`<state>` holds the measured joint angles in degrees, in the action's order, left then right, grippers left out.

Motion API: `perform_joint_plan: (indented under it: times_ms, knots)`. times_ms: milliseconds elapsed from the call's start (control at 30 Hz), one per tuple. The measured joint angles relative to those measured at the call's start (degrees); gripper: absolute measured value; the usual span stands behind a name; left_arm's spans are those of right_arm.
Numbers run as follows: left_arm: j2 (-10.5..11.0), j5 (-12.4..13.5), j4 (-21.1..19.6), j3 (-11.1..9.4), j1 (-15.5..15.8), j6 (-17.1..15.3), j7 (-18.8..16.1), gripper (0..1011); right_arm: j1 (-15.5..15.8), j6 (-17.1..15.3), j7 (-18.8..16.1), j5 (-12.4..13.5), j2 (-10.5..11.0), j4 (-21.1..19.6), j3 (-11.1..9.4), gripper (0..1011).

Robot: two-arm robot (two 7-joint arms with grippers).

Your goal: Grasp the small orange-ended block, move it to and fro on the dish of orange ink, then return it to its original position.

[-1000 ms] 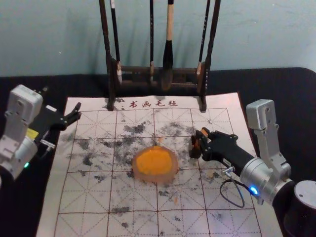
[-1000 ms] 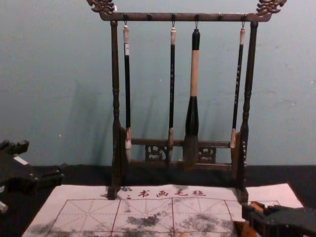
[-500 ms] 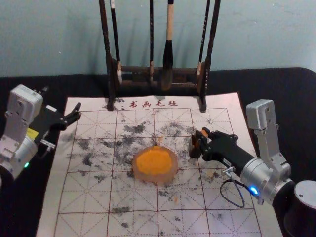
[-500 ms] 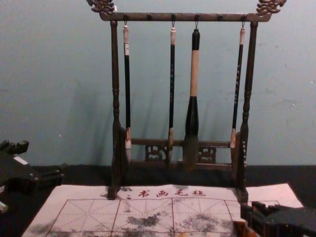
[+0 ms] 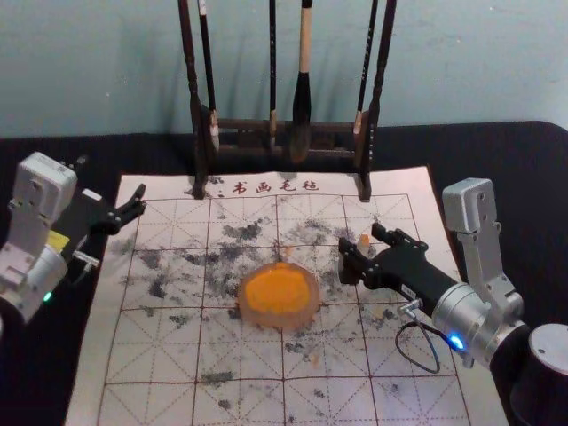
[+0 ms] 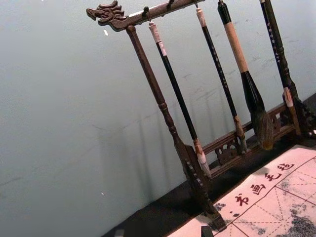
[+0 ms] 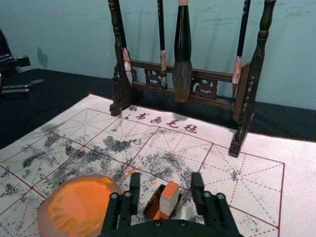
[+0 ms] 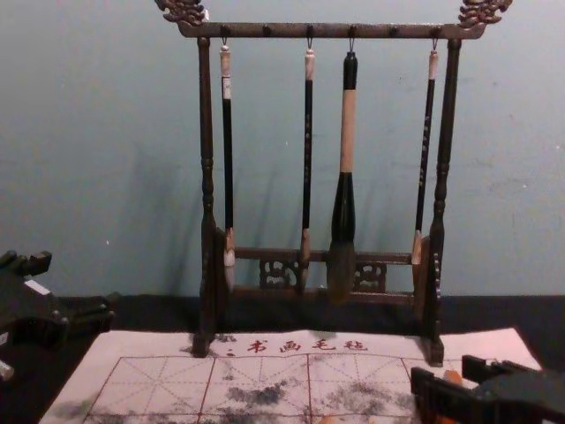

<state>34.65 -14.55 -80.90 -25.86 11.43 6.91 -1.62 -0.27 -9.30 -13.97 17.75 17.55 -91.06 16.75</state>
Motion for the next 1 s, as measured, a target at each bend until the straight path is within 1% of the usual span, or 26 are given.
perform_joint_plan:
  times_ms: [100, 133, 167, 200, 267, 333, 367, 467, 500, 533, 633, 667, 767, 800, 833, 867, 967, 1000]
  knots:
    - [0.00, 0.00, 0.00, 0.00, 0.00, 0.00, 0.00, 1001, 0.00, 0.01, 0.00, 0.02, 0.00, 0.00, 0.00, 730]
    - [0.00, 0.00, 0.00, 0.00, 0.00, 0.00, 0.00, 1001, 0.00, 0.01, -0.01, 0.02, 0.00, 0.00, 0.00, 730]
    - [0.00, 0.00, 0.00, 0.00, 0.00, 0.00, 0.00, 1001, 0.00, 0.02, -0.01, 0.02, 0.00, 0.00, 0.00, 772]
    - [0.00, 0.00, 0.00, 0.00, 0.00, 0.00, 0.00, 1001, 0.00, 0.02, 0.00, 0.03, 0.00, 0.00, 0.00, 785]
    - [0.00, 0.00, 0.00, 0.00, 0.00, 0.00, 0.00, 1001, 0.00, 0.03, -0.01, 0.04, 0.00, 0.00, 0.00, 862]
    - [0.00, 0.00, 0.00, 0.00, 0.00, 0.00, 0.00, 1001, 0.00, 0.03, -0.01, 0.05, 0.00, 0.00, 0.00, 894]
    - [0.00, 0.00, 0.00, 0.00, 0.00, 0.00, 0.00, 1001, 0.00, 0.03, 0.00, 0.05, 0.00, 0.00, 0.00, 943]
    - [0.00, 0.00, 0.00, 0.00, 0.00, 0.00, 0.00, 1001, 0.00, 0.32, -0.01, 0.03, -0.01, 0.00, -0.02, 1003]
    - [0.00, 0.00, 0.00, 0.00, 0.00, 0.00, 0.00, 1001, -0.01, 0.85, -0.03, 0.02, -0.04, 0.00, -0.11, 1003]
    - [0.00, 0.00, 0.00, 0.00, 0.00, 0.00, 0.00, 1001, -0.03, 2.20, -0.03, -0.13, -0.16, -0.15, -0.44, 1003]
    - [0.00, 0.00, 0.00, 0.00, 0.00, 0.00, 0.00, 1001, -0.14, 4.78, 0.19, -0.49, -0.51, -0.68, -1.31, 1003]
    - [0.00, 0.00, 0.00, 0.00, 0.00, 0.00, 0.00, 1001, -0.23, 6.30, 0.51, -0.68, -0.81, -0.99, -1.90, 1003]
    - [0.00, 0.00, 0.00, 0.00, 0.00, 0.00, 0.00, 1001, -0.40, 9.18, 1.64, -1.37, -1.49, -1.21, -3.30, 1003]
    - [0.00, 0.00, 0.00, 0.00, 0.00, 0.00, 0.00, 1001, -0.60, 11.05, 2.60, -2.12, -1.96, -1.00, -4.14, 1002]
    - [0.00, 0.00, 0.00, 0.00, 0.00, 0.00, 0.00, 1001, -0.71, 12.04, 3.12, -2.71, -2.17, -0.66, -4.49, 1003]
    - [0.00, 0.00, 0.00, 0.00, 0.00, 0.00, 0.00, 1001, -0.97, 14.00, 4.30, -4.41, -2.40, 0.36, -5.05, 1002]
    - [0.00, 0.00, 0.00, 0.00, 0.00, 0.00, 0.00, 1001, -1.41, 16.53, 6.15, -7.41, -2.45, 2.70, -5.51, 1002]
    - [0.00, 0.00, 0.00, 0.00, 0.00, 0.00, 0.00, 1001, -1.63, 17.58, 7.02, -9.13, -2.39, 4.21, -5.61, 1002]
